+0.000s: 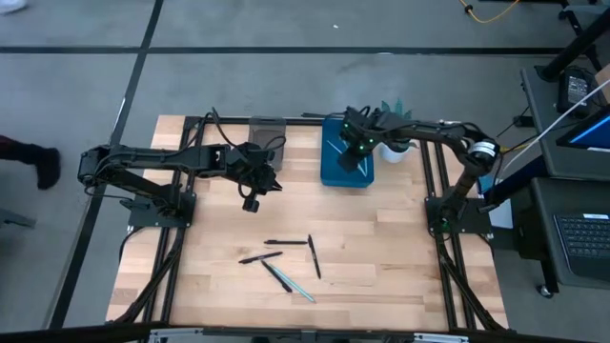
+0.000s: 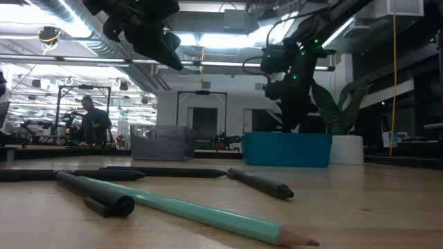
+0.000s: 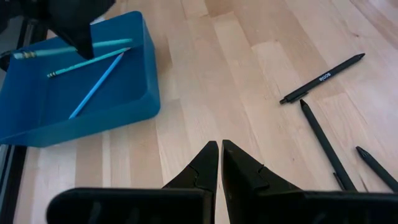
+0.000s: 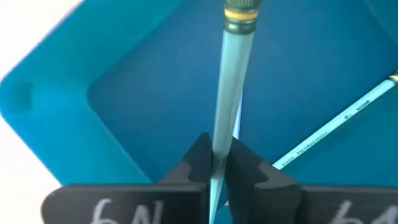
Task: Sort pens & pencils
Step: Put the light blue pencil into the blue bin
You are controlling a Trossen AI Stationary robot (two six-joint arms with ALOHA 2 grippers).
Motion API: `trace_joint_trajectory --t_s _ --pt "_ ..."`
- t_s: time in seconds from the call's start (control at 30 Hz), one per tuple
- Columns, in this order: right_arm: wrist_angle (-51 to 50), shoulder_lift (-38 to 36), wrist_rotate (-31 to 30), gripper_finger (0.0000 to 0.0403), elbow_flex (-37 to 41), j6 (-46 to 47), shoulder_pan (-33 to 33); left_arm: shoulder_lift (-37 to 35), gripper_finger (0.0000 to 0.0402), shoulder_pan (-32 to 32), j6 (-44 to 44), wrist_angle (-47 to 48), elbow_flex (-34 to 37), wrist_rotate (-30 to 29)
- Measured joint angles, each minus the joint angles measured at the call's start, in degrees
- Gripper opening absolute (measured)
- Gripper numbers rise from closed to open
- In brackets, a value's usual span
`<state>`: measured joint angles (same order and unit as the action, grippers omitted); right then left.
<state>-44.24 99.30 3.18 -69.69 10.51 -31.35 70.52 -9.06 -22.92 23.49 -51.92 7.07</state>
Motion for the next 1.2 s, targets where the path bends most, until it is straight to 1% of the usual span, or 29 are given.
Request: trace_joint_trajectory --t_s 0.2,0.37,0.53,0.63,0.8,0.97,1.1,1.2 --pt "1.48 1.49 0.35 0.0024 0.00 -0.75 -0.27 0.00 0.0014 0.00 0.00 0.00 0.00 0.00" --pt "3.11 1.60 3.00 0.0024 0.00 -1.78 -0.77 0.00 0.0014 0.00 -0.01 0.02 0.00 0.00" --pt "4.22 1.60 2.69 0.0067 0.00 -1.64 -0.81 0.00 0.0014 0.00 0.00 0.04 0.00 0.00" --pt "4.35 1.60 2.64 0.0077 0.00 -1.80 -0.81 0.00 0.0014 0.00 0.02 0.04 0.00 0.00" --pt "5.11 1.60 2.46 0.0066 0.00 -3.07 -0.81 0.00 0.0014 0.00 0.15 0.42 0.00 0.00" --pt "8.50 1.32 2.45 0.0054 0.00 -5.73 -0.79 0.00 0.0014 -0.01 0.33 1.77 0.00 0.00" --pt "8.55 1.11 2.49 0.0050 -2.11 -5.58 -0.79 0.00 0.0014 -0.02 0.31 1.75 0.00 -0.18" --pt "8.49 1.06 2.48 0.0050 -4.14 -5.07 -0.79 0.00 0.0014 -0.02 1.71 1.49 0.00 -2.29"
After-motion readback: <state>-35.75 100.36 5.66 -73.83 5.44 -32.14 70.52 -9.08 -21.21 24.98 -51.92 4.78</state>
